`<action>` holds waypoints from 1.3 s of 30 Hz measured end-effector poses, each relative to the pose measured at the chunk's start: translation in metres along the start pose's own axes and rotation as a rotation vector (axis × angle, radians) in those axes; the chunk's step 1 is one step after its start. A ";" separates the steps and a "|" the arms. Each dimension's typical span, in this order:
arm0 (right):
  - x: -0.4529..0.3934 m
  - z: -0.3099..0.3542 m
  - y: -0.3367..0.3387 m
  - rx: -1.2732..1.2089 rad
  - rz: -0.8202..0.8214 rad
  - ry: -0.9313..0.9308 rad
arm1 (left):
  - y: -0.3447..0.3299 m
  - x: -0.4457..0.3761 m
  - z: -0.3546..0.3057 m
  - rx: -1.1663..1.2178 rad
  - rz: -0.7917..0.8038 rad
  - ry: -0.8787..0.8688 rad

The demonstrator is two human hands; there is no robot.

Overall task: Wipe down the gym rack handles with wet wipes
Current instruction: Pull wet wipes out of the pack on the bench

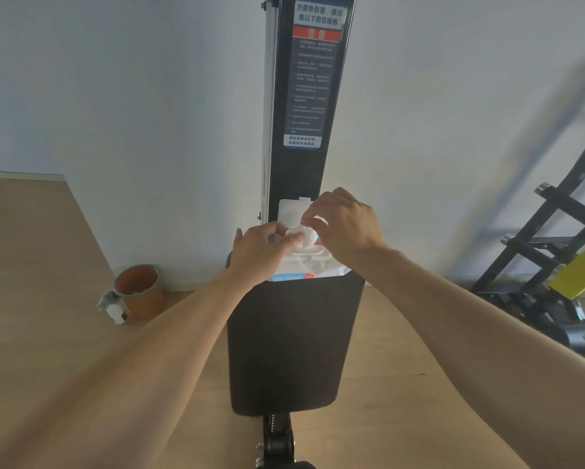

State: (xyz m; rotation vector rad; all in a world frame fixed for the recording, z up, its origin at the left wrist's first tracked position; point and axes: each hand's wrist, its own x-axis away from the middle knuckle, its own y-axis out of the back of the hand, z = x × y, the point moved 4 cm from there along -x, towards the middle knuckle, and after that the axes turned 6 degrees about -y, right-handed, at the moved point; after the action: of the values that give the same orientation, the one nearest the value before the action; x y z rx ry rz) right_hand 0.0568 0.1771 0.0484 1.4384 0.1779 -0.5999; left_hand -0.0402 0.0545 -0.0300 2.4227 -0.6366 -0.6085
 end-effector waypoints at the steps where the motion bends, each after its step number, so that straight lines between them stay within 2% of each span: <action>1: 0.001 0.000 0.001 -0.014 -0.018 -0.014 | 0.000 0.000 0.000 -0.004 0.001 -0.002; 7: 0.002 -0.009 0.002 -0.326 -0.026 -0.197 | 0.000 0.003 -0.007 -0.150 0.016 -0.028; 11: 0.008 -0.002 0.002 -0.488 -0.050 -0.101 | -0.004 0.000 -0.008 -0.204 0.003 0.002; 14: 0.010 -0.003 0.001 -0.517 -0.102 -0.080 | -0.005 -0.004 -0.007 -0.203 0.004 0.000; 20: -0.002 0.003 0.032 -0.793 -0.320 -0.245 | -0.006 0.000 -0.009 -0.252 0.009 -0.021; 22: -0.015 0.008 0.041 -0.695 -0.253 -0.225 | -0.005 0.001 -0.010 -0.231 0.023 -0.018; 24: -0.020 0.008 0.033 -0.483 -0.071 -0.227 | -0.004 0.003 -0.010 -0.206 0.045 -0.011; 26: -0.015 0.003 0.015 -0.411 0.070 -0.274 | -0.002 0.002 -0.011 -0.352 0.106 -0.047; 29: -0.004 -0.005 -0.007 -0.409 0.111 -0.326 | -0.003 0.003 -0.011 -0.620 0.247 -0.130; 31: 0.000 -0.006 -0.016 -0.500 0.098 -0.379 | -0.002 0.005 -0.011 -0.528 0.240 -0.152; 34: 0.005 -0.004 -0.026 -0.736 0.125 -0.504 | 0.006 0.008 -0.013 -0.072 0.093 -0.022; 35: 0.006 -0.003 -0.028 -0.760 0.143 -0.511 | 0.007 0.007 -0.013 -0.001 0.066 0.010; 39: 0.009 -0.007 -0.030 -0.955 0.104 -0.607 | 0.004 0.005 -0.008 -0.015 0.057 0.031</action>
State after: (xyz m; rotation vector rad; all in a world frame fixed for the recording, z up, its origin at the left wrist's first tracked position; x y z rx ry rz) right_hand 0.0515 0.1808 0.0173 0.3117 -0.0936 -0.7030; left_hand -0.0334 0.0517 -0.0232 2.3864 -0.6834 -0.5490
